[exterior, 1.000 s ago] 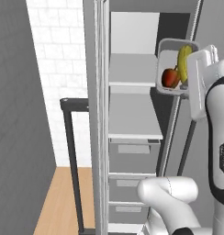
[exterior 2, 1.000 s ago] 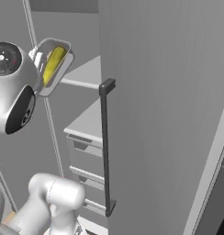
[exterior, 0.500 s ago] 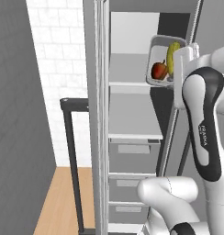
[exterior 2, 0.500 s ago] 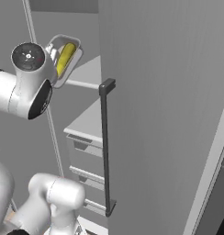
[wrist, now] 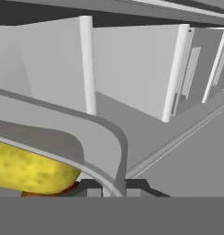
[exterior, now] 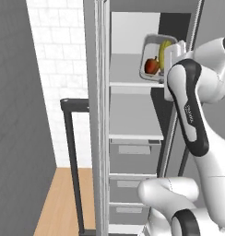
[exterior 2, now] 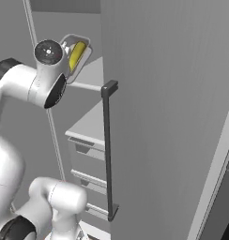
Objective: Take the meat container that has the fish and place it on the second highest rack of the freezer. Then take the vegetable container that has the bell pepper and cucumber and place it on the highest rack of the freezer.
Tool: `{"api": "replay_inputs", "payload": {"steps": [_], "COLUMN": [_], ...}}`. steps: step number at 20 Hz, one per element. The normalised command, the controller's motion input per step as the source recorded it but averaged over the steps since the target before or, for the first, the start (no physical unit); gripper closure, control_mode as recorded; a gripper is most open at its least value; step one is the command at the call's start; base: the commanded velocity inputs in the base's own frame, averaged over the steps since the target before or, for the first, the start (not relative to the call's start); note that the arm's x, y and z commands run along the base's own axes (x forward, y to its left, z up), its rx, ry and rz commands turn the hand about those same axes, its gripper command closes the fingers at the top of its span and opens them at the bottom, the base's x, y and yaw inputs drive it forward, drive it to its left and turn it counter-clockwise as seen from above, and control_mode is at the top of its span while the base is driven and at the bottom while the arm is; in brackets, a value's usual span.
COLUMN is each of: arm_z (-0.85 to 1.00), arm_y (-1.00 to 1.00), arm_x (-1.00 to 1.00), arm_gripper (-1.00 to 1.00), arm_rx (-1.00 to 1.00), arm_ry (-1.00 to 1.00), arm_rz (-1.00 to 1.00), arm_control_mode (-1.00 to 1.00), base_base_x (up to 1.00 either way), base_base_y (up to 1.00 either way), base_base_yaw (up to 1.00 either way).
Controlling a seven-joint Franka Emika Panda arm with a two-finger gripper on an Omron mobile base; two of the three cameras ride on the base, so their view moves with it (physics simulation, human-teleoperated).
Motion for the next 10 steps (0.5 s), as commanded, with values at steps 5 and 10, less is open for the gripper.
{"api": "replay_inputs", "payload": {"steps": [5, 10], "arm_z": [-0.18, -0.32], "arm_y": [-0.16, -0.02], "arm_x": [0.32, 0.46], "arm_gripper": [1.0, 1.0], "arm_rx": [0.0, 0.0], "arm_ry": [0.0, 0.0], "arm_rz": [0.0, 0.0], "arm_control_mode": [-1.0, -1.0], "base_base_x": [0.0, 0.0], "base_base_y": [0.0, 0.0], "base_base_yaw": [0.0, 0.0]}}
